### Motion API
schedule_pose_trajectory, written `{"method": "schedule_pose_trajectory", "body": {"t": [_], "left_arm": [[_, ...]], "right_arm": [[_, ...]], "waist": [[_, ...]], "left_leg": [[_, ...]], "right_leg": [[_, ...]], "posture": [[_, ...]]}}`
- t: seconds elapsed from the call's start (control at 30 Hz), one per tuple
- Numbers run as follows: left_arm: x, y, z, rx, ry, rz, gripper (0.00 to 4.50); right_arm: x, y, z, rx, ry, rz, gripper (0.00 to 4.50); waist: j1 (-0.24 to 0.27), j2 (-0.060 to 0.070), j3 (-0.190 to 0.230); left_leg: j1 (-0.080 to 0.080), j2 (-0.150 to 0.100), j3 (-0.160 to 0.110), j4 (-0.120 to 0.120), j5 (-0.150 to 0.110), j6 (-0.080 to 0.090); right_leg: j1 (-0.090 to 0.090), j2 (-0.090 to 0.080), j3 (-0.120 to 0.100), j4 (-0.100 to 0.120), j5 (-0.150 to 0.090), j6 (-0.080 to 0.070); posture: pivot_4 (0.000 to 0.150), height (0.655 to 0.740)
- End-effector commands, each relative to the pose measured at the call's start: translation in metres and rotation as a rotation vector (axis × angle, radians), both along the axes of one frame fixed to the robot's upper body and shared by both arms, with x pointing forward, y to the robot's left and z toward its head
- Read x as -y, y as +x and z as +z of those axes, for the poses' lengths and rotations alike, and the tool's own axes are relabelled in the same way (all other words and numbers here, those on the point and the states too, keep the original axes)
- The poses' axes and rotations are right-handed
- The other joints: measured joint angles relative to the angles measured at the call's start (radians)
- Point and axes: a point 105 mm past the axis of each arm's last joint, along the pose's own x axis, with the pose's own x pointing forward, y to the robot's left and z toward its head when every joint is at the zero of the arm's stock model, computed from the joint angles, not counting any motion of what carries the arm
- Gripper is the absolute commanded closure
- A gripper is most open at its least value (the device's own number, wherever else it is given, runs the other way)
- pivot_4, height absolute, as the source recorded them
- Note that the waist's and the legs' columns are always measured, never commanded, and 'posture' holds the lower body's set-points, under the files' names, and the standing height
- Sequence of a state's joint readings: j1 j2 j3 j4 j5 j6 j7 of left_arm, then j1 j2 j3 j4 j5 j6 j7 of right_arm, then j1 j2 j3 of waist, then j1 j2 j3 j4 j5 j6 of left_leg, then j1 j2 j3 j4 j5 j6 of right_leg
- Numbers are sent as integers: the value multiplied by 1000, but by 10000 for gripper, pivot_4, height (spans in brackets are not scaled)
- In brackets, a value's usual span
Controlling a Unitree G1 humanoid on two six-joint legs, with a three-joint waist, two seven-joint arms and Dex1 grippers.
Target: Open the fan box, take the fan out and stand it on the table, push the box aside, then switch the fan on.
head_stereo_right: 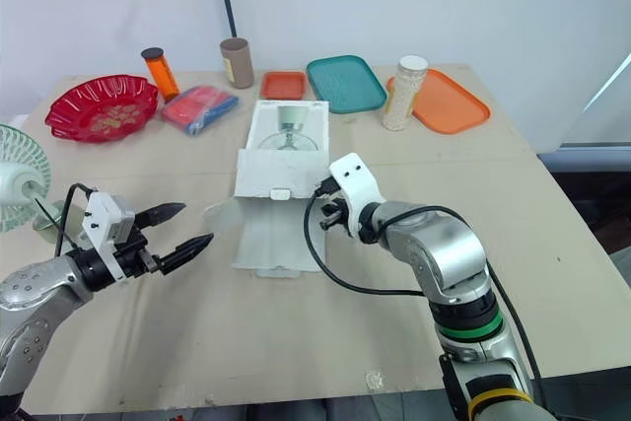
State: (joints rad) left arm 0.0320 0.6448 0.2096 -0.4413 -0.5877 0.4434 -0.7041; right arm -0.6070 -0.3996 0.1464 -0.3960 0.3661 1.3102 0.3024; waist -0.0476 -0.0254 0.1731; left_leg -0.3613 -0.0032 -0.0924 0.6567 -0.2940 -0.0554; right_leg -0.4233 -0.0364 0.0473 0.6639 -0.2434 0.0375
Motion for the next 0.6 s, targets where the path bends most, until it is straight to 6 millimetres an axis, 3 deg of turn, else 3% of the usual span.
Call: {"method": "schedule_pose_trajectory", "body": {"t": [0.03, 0.33, 0.43, 0.6], "left_arm": [[2, -3, 5, 26, 2, 0, 0], [1, -8, -2, 15, 8, 38, 0], [3, -8, -4, 14, 10, 36, 0], [6, -8, -7, 9, 16, 23, 0]], "right_arm": [[-4, 6, 18, 72, 34, -1, 37754], [-2, 26, 7, 72, 70, -113, 37754], [7, 32, 2, 83, 56, -161, 44408], [24, 36, 3, 104, 47, -219, 44408]], "waist": [[0, 0, 0], [0, 0, 0], [0, 0, 0], [0, 0, 0]], "left_leg": [[0, 0, 0, 0, 0, 0], [0, 0, 0, 0, 0, 0], [0, 0, 0, 0, 0, 0], [0, 0, 0, 0, 0, 0]], "right_leg": [[0, 0, 0, 0, 0, 0], [0, 0, 0, 0, 0, 0], [0, -1, 0, 0, 0, 0], [0, 0, 0, 0, 0, 0]], "posture": [[1500, 7400], [1500, 7400], [1500, 7400], [1500, 7400]]}}
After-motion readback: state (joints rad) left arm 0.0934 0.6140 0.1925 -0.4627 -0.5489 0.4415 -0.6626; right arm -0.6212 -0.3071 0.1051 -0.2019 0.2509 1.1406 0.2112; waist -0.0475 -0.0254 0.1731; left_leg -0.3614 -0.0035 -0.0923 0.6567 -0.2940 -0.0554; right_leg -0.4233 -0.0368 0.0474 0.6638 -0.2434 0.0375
